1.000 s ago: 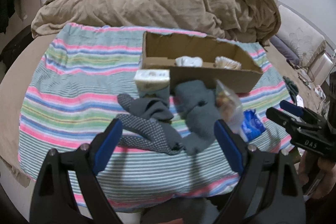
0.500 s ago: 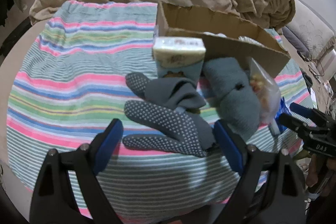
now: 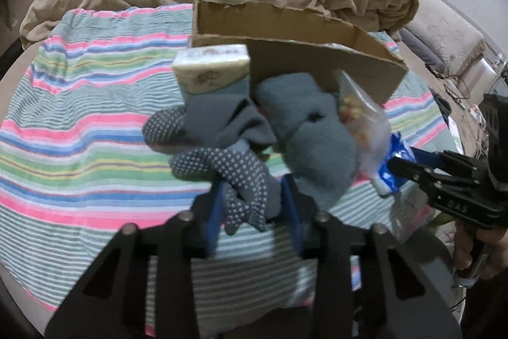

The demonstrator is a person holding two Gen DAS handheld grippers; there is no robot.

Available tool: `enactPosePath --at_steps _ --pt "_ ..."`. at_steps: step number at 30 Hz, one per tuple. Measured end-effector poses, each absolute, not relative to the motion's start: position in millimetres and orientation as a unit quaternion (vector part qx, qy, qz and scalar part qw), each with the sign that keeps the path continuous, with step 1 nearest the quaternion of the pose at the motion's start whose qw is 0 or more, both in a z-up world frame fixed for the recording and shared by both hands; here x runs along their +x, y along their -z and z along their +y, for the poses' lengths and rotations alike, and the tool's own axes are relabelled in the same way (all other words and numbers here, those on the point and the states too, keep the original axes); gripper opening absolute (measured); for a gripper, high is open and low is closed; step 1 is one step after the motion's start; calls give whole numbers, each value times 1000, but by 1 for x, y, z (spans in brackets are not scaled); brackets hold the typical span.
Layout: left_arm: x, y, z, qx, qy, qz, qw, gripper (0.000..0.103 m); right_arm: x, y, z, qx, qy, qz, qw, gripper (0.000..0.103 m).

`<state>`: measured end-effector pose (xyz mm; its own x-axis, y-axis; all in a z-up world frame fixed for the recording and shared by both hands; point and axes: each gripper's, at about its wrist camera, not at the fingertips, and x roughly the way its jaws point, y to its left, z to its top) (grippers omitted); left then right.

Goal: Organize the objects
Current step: 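Grasp the gray dotted gloves with the left tool while the right tool grasps the blue packet, then carry the gloves and blue packet into the box and release both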

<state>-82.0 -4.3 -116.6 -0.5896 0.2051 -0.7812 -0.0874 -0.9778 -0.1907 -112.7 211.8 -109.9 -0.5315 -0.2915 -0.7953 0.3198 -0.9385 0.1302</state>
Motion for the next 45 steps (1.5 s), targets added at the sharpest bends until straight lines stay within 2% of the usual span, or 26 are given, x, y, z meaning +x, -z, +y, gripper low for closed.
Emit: enactPosePath --at_steps 4,9,14,28,38,45 --pt "-72 109 -1 -437 -893 -62 88 30 -109 108 216 443 878 11 180 36" --pt "-63 97 1 -423 -900 -58 90 29 -103 94 220 421 890 15 174 20" --pt "-55 80 -3 -406 -907 -60 89 28 -98 78 226 399 902 24 164 15" --pt "-57 25 -10 -358 -927 -64 88 28 -99 25 233 347 923 16 162 14" --pt "-87 8 -14 -339 -935 -71 82 28 -125 -9 215 304 936 15 175 14" --pt "-126 10 -14 -337 -936 -68 79 28 -158 -10 199 299 936 6 184 14"
